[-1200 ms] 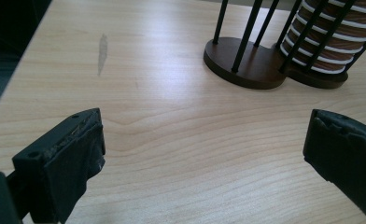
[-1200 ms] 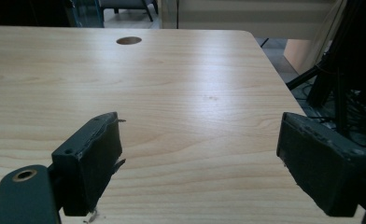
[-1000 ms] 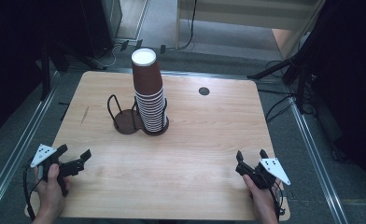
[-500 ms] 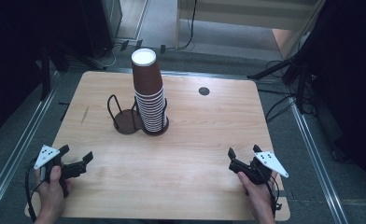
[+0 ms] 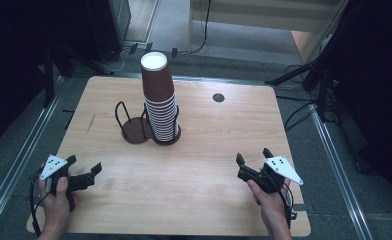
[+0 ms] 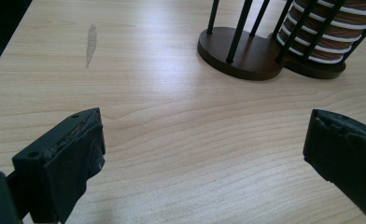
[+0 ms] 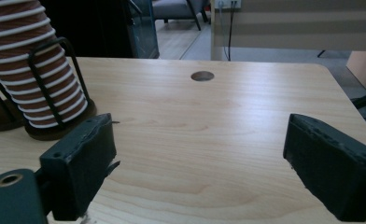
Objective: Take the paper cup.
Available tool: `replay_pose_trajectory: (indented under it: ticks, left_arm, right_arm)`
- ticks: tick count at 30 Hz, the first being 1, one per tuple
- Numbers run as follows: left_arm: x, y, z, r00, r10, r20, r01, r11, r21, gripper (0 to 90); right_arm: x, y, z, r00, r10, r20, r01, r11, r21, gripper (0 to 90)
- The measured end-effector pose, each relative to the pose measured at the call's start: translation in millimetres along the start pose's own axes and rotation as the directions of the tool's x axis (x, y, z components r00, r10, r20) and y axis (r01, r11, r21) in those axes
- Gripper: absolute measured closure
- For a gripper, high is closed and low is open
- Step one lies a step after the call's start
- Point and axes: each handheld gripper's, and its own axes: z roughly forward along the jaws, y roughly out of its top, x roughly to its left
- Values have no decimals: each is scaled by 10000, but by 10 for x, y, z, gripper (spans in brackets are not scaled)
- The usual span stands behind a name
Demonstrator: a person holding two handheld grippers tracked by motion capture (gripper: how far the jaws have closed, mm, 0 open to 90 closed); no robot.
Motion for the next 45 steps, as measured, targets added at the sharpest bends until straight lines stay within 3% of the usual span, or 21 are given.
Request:
replay_pose_trajectory:
  ticks: [4, 5, 8, 16, 24, 30, 45]
  left_arm:
    - [6, 1, 6, 9999, -51, 97, 51, 10000, 62, 0]
    - [18, -2, 2, 9996, -230, 147, 231, 9997, -21, 0]
    - [36, -5, -4, 9989, -415, 228, 418, 9990, -125, 0]
    - [66, -7, -10, 9968, -743, 310, 752, 9967, -294, 0]
    - [33, 1, 10, 9987, -426, 278, 429, 9990, -107, 0]
    - [48, -2, 3, 9977, -597, 315, 602, 9980, -174, 0]
    - [50, -2, 4, 9977, -575, 348, 582, 9981, -190, 0]
  right_arm:
    - [71, 54, 23, 10000, -65, -67, 64, 9999, -149, 76]
    - [118, 93, 42, 10000, -77, -47, 76, 9996, -278, 25]
    - [181, 141, 63, 9999, -79, 96, 83, 9989, -456, 8]
    - [373, 238, 197, 9990, -299, -342, 284, 9987, -424, 5]
    - [553, 383, 318, 9975, -522, -485, 488, 9964, -700, 6]
    - [693, 479, 418, 9956, -704, -620, 652, 9946, -813, 17]
    - [985, 659, 621, 9889, -845, -1219, 738, 9933, -893, 18]
